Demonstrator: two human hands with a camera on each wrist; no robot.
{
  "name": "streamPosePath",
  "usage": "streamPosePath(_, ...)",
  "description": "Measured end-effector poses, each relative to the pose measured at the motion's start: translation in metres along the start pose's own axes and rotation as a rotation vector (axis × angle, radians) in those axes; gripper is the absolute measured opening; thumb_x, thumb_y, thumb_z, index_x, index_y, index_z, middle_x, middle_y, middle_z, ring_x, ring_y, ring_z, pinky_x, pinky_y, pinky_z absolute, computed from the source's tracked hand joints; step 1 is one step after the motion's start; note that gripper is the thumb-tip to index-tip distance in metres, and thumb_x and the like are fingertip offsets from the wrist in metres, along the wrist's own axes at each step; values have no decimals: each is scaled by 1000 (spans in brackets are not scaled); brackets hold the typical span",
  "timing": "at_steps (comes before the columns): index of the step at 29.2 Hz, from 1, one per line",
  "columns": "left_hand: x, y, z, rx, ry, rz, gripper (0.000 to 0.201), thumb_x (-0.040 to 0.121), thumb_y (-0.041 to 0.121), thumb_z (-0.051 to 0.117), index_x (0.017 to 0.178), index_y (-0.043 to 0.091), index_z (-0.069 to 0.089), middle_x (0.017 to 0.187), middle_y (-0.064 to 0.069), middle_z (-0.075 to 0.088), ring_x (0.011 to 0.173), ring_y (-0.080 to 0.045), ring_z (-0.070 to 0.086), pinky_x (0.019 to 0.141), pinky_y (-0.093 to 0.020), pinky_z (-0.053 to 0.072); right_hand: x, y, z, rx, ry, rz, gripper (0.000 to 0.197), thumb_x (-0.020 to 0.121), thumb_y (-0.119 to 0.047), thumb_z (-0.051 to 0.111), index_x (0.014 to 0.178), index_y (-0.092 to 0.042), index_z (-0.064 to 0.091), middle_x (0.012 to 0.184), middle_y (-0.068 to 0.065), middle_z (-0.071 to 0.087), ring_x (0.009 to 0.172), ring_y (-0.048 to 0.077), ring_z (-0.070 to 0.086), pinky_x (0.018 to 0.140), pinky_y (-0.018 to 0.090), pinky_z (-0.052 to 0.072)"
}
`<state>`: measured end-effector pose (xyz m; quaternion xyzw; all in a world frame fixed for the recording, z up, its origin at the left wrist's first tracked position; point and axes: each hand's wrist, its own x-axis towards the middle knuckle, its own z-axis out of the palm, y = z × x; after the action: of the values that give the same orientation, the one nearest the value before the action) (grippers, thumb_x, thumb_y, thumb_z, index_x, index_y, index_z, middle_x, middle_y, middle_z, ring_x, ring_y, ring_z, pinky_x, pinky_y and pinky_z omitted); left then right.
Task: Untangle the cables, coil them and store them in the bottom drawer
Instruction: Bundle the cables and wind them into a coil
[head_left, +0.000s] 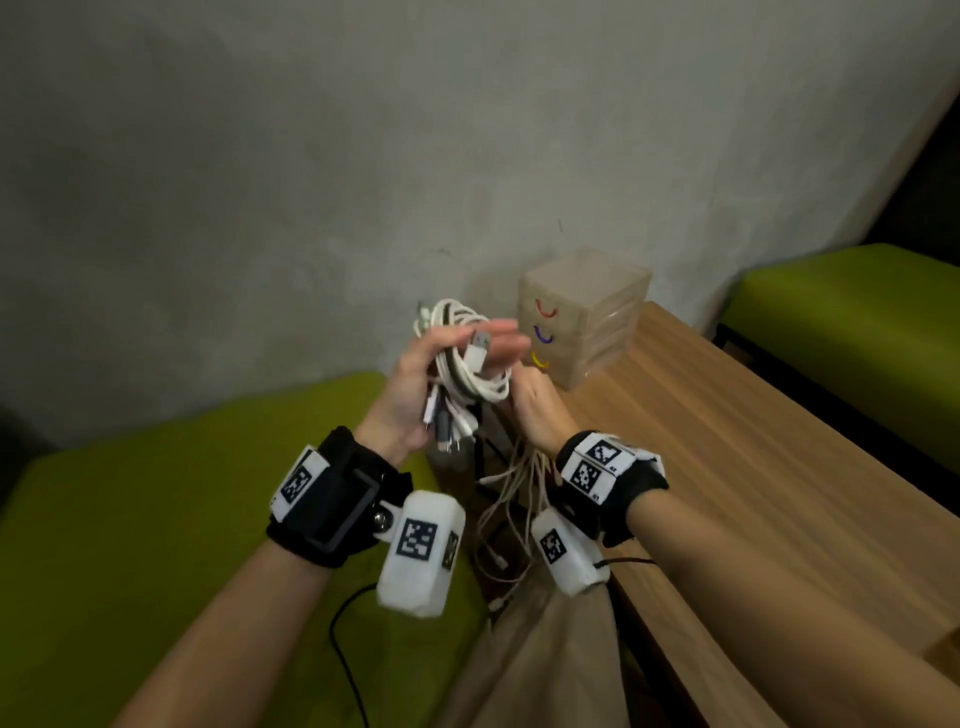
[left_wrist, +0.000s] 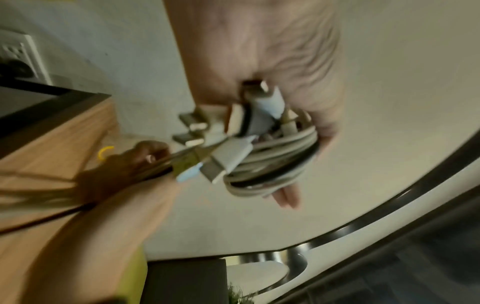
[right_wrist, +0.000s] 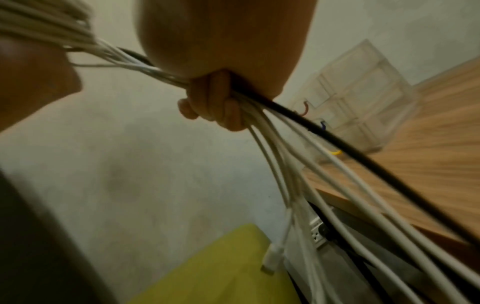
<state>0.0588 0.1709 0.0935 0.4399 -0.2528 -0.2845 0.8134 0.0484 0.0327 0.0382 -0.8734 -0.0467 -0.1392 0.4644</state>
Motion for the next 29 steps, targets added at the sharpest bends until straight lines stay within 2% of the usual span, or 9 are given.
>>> streamPosePath(2, 7, 6, 0, -21, 88, 78, 30, 72, 24, 63, 99, 9, 68, 90, -3, 75, 91, -11, 69, 79, -19, 54, -10, -3, 6, -43, -13, -42, 51, 91, -58, 12, 65, -26, 42, 56, -1, 42, 52, 11, 37, 61, 33, 26)
streamPosePath(5, 13, 1, -1, 49, 183, 149, 29, 83, 18, 51, 109, 8, 60, 102, -3, 72, 104, -11, 64, 84, -17, 51, -12, -7, 12, -89, -21, -70, 36, 100, -30, 27, 80, -16, 53, 69, 6, 57, 66, 24, 51, 64, 36, 35)
streamPosePath(9, 19, -8, -1, 388, 329, 270, 18, 83, 21, 60, 97, 21, 71, 122, -10, 62, 112, -7, 59, 92, -16, 45, -7, -9, 15, -248, -90, -83, 29, 99, -27, 35, 94, -5, 53, 85, 23, 64, 78, 39, 58, 61, 38, 35)
streamPosePath(12, 25, -12, 0, 626, 448, 364, 21, 89, 6, 54, 109, 10, 61, 120, -7, 61, 104, 0, 59, 92, -13, 45, -8, -11, 12, -369, -120, -145, 26, 97, -25, 39, 96, -4, 53, 88, 24, 65, 80, 41, 58, 62, 40, 38)
streamPosePath(16, 30, -17, -9, 1172, 418, 426, 38, 88, 15, 55, 124, 3, 53, 130, -10, 56, 122, -16, 52, 104, -23, 40, -4, -22, 5, -489, -150, -143, 21, 91, -18, 46, 91, -1, 58, 87, 25, 66, 77, 41, 60, 65, 42, 46)
streamPosePath(18, 31, -17, -16, 1522, 399, 469, 40, 87, 25, 51, 117, -1, 58, 118, -20, 63, 113, -30, 58, 95, -35, 45, -2, -25, 0, -544, -153, -173, 20, 89, -17, 48, 86, -1, 60, 83, 23, 66, 75, 40, 61, 64, 40, 47)
streamPosePath(21, 30, -9, -14, 1791, 486, 352, 30, 91, 22, 48, 92, -6, 59, 87, -28, 65, 85, -41, 61, 71, -42, 46, 0, -23, -9, -760, -145, -247, 34, 94, -37, 43, 94, -8, 61, 87, 18, 66, 81, 38, 61, 62, 39, 42)
streamPosePath(24, 32, -5, -15, 1961, 453, 200, 27, 92, 25, 44, 83, 4, 59, 87, -21, 65, 85, -37, 60, 73, -40, 43, 4, -19, -20, -880, -156, -305, 48, 91, -54, 38, 90, -12, 61, 83, 14, 66, 80, 36, 62, 59, 36, 39)
streamPosePath(29, 27, 2, -20, 1619, 232, -120, 43, 93, 31, 46, 53, 13, 41, 57, -7, 49, 59, -24, 48, 54, -28, 33, 15, -22, -45, -704, -254, -380, 46, 80, -58, 52, 88, -16, 68, 75, 11, 68, 72, 29, 61, 61, 33, 40)
